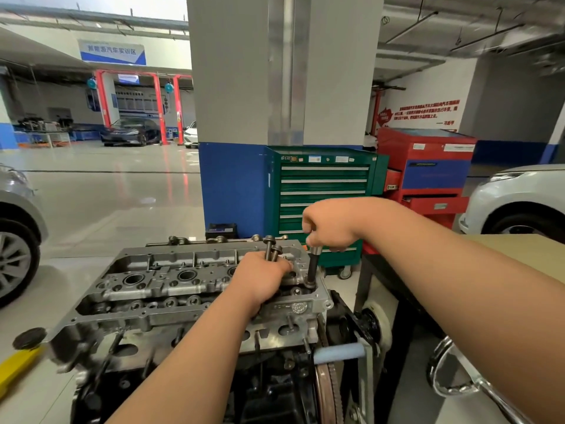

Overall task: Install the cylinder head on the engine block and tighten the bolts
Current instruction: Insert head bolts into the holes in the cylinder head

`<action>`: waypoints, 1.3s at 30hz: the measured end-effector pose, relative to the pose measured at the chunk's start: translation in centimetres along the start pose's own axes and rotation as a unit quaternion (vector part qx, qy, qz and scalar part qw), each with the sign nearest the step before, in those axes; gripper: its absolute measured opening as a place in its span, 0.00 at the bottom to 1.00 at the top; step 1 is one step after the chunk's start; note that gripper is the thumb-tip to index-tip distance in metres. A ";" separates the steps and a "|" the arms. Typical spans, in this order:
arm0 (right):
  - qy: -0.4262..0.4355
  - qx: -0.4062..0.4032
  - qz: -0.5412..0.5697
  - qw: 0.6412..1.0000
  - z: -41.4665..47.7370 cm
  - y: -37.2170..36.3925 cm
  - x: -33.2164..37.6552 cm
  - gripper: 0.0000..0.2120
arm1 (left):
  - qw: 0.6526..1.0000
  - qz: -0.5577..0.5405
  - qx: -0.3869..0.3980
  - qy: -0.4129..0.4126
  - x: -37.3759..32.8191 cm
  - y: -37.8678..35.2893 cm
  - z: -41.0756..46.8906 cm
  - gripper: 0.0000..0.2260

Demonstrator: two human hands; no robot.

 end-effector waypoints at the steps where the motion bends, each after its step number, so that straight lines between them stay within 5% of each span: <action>1: 0.009 0.007 0.050 0.999 -0.1 0.4 -0.2 0.12 | 1.000 -0.002 0.001 0.000 0.0 0.0 0.1 0.07; 4: 0.020 -0.020 0.065 0.997 0.2 0.9 -0.2 0.09 | 1.000 0.002 0.001 -0.002 0.0 -0.1 0.1 0.07; 10: -0.062 -0.156 -0.135 0.977 1.0 0.2 -0.2 0.25 | 1.000 0.008 0.005 -0.002 -0.1 -0.1 0.2 0.09; 16: 0.000 0.022 0.028 0.999 0.3 -0.4 -0.7 0.11 | 1.000 0.012 -0.002 -0.003 -0.3 -0.1 0.1 0.10; 22: -0.087 -0.120 -0.120 0.982 0.9 -0.3 -0.1 0.25 | 1.000 0.009 -0.003 -0.003 -0.1 -0.1 0.0 0.11; 27: -0.005 0.020 0.079 0.997 0.5 -0.5 -0.1 0.10 | 1.000 0.010 -0.003 -0.005 -0.2 -0.1 0.1 0.10; 29: 0.010 -0.005 0.061 0.998 0.5 -0.2 0.2 0.06 | 1.000 0.011 -0.005 -0.006 -0.2 -0.1 0.1 0.10; 32: -0.050 -0.105 -0.081 0.990 0.8 -0.2 0.5 0.21 | 1.000 0.011 -0.005 -0.007 -0.2 -0.1 0.0 0.11; 35: -0.093 -0.096 -0.105 0.985 0.6 -0.7 0.3 0.25 | 1.000 0.014 -0.007 -0.004 -0.3 -0.1 -0.1 0.13; 39: -0.009 0.023 0.093 0.995 0.3 -1.0 -0.1 0.10 | 1.000 0.018 -0.013 -0.002 -0.3 0.0 -0.2 0.13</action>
Point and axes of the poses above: each hand's wrist, its own z-axis towards the middle knuckle, its own y-axis out of the back of the hand, x = y × z, the point moved 6 cm from there along z, towards the middle knuckle, and after that the axes turned 1 degree about x, right-handed, at the moved point
